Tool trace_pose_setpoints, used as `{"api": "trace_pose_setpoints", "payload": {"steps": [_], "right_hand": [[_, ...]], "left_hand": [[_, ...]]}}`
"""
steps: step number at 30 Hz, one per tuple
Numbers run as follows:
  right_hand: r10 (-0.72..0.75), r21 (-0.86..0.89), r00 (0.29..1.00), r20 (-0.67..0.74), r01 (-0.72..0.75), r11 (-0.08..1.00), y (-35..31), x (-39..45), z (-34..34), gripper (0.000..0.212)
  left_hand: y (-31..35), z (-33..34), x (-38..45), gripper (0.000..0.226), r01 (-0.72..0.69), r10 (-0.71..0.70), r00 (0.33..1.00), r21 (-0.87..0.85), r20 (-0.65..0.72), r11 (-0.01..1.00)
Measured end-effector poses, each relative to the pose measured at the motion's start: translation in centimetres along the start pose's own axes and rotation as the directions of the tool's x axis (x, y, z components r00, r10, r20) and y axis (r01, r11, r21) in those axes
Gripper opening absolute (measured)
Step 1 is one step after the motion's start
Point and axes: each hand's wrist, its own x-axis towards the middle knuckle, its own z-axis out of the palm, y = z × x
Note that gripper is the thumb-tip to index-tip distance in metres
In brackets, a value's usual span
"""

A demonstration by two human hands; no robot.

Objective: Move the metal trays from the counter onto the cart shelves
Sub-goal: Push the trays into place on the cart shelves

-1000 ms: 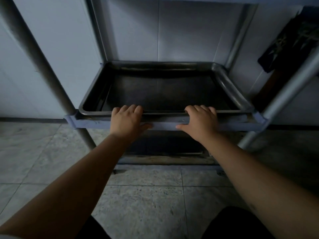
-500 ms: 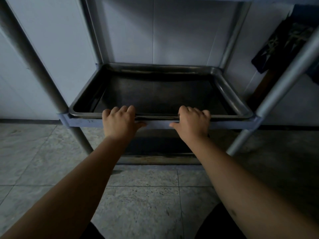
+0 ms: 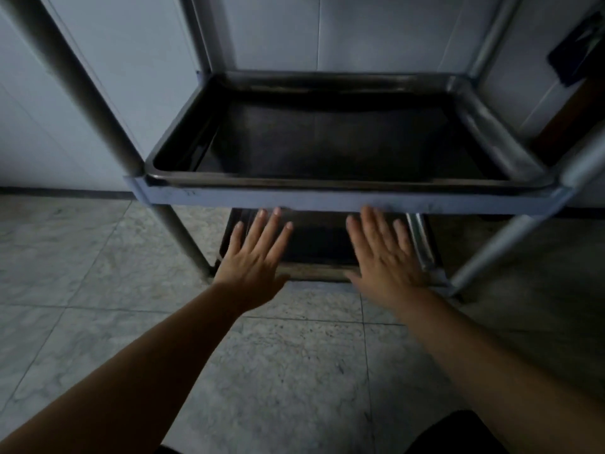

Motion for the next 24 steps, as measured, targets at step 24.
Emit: {"api": "trace_pose_setpoints", "payload": {"steps": [24], "right_hand": [[0.187,-0.019,0.888,0.42,-0.198,0.98,-0.8,-3.6,19.2,0.066]], "left_hand": [[-4.2,19.1,-1.4,0.082,0.013,-0.012,0.954,0.0,0.298,1.0]]}}
